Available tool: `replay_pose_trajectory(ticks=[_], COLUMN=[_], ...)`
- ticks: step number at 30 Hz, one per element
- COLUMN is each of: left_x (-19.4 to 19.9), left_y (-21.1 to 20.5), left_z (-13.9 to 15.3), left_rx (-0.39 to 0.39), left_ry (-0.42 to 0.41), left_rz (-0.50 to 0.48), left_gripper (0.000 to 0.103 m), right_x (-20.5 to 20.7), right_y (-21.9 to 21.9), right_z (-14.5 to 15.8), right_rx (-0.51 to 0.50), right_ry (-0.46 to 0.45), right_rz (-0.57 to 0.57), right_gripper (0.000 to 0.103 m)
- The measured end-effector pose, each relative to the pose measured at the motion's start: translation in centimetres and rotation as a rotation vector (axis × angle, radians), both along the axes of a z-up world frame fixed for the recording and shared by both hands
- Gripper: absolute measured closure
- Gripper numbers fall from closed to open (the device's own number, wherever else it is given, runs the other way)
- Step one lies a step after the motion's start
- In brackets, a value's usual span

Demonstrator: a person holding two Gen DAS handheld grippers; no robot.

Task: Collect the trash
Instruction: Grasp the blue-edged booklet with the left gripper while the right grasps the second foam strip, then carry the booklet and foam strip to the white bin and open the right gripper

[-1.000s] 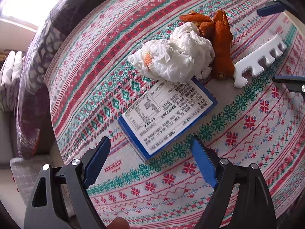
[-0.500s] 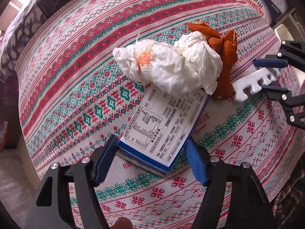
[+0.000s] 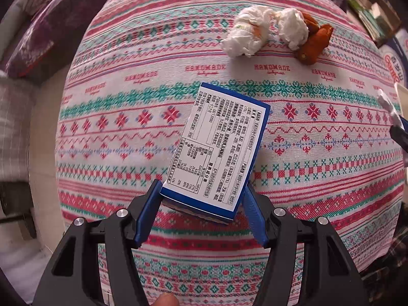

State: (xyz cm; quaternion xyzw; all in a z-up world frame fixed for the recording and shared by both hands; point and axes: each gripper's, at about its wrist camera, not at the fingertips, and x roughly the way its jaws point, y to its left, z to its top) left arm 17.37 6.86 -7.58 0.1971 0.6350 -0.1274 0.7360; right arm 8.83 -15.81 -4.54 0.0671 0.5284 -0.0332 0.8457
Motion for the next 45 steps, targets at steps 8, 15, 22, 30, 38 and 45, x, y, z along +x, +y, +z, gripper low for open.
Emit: replay_pose_trajectory(ticks=[8,15,22,30,38,45], left_x=[-2.7,-2.9,-3.7,-5.5,-5.9,-6.8], left_y=[2.3,-1.1,-5.2,-9.2,-11.1,-12.6], left_z=[8.0,7.9,7.3,10.1,10.1,10.2], left_rx=[-0.180,-0.275,-0.305,-0.346,-0.354,-0.361], left_ry=[-0.149,-0.314,-0.438,-0.594,-0.592,-0.597], left_rz=[0.335,0.461,0.439,0.368,0.346,0.309], left_gripper=[0.042,0.042,0.042,0.042,0.042,0.042], right_x=[-2.4,-3.6,-3.6,-3.5,-4.4,-5.3], right_y=[-2.5,-4.9,-7.2,-9.7,-11.1,-11.8], right_z=[4.3,5.2,5.5,6.6,6.7,6.8], right_rx=[-0.012,-0.075,-0.105,-0.106,-0.107,-0.110], right_ry=[-0.154,-0.267,-0.312,-0.365,-0.369,-0.371], right_rz=[-0.066,-0.172,-0.290,-0.384,-0.430,-0.451], right_gripper=[0.073,0.073,0.073,0.073,0.072,0.072])
